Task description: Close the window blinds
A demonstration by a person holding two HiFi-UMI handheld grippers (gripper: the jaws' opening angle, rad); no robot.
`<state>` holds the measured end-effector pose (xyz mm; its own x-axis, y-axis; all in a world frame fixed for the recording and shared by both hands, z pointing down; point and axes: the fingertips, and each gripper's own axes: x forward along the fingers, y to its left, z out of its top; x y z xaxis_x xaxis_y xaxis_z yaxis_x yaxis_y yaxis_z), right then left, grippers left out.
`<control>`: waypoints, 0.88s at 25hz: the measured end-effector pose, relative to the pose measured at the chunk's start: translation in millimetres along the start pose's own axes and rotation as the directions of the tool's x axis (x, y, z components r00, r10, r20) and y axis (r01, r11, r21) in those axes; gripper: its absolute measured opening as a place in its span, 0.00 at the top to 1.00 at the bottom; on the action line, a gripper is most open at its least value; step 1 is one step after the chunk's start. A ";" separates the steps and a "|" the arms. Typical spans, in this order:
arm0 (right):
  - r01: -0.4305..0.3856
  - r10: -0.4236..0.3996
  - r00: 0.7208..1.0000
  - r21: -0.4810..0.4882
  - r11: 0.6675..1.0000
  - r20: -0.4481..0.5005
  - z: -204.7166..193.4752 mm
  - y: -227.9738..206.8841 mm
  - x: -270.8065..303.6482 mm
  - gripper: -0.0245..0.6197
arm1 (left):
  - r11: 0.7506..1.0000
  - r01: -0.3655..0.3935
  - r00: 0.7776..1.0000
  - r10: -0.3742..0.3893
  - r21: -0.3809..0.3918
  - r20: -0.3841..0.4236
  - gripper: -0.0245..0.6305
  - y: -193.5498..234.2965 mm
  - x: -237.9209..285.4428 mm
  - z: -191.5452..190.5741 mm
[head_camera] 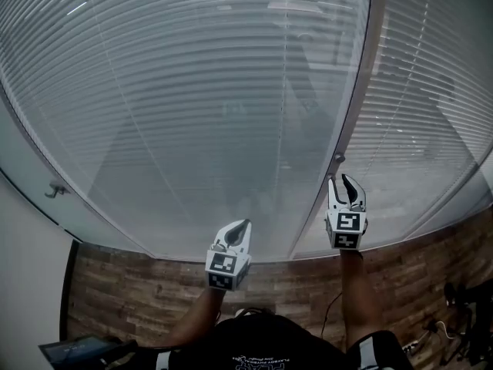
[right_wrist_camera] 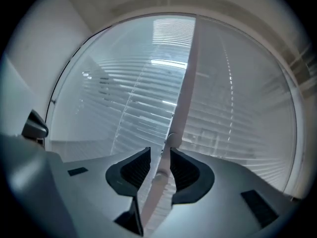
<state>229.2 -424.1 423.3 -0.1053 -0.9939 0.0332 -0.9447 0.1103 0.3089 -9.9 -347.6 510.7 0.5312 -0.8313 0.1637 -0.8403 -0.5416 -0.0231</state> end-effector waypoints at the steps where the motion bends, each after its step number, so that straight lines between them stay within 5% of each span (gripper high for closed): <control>1: -0.007 0.007 1.000 0.054 0.998 0.010 0.2 2.0 -4.9 0.76 | 1.000 0.000 1.000 0.000 0.000 0.006 0.97 -1.4 1.0 1.8; 5: -0.019 0.013 0.999 0.158 0.987 0.041 -0.4 8.7 -24.7 0.78 | 0.999 0.018 1.000 -0.017 -0.042 0.026 0.97 -7.9 4.5 10.9; 9: -0.030 0.018 0.998 0.217 0.976 0.059 -7.9 17.1 -46.4 0.96 | 0.997 0.025 0.998 -0.021 -0.077 0.059 0.97 -9.5 3.2 31.6; 17: -0.087 0.080 0.996 0.191 0.978 0.047 -29.7 27.0 -81.4 0.96 | 0.999 0.023 0.996 -0.019 -0.040 0.083 0.97 -34.8 -1.4 53.0; 22: -0.147 0.147 0.988 -0.007 0.989 0.054 -27.1 51.4 -91.0 0.96 | 0.999 -0.006 0.998 0.009 -0.048 0.062 0.97 -49.8 -3.4 45.7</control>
<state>198.7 -328.0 462.0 -0.2597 -0.9653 0.0267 -0.9168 0.2551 0.3072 35.1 -323.5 466.2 0.5295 -0.8422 0.1021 -0.8476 -0.5301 0.0236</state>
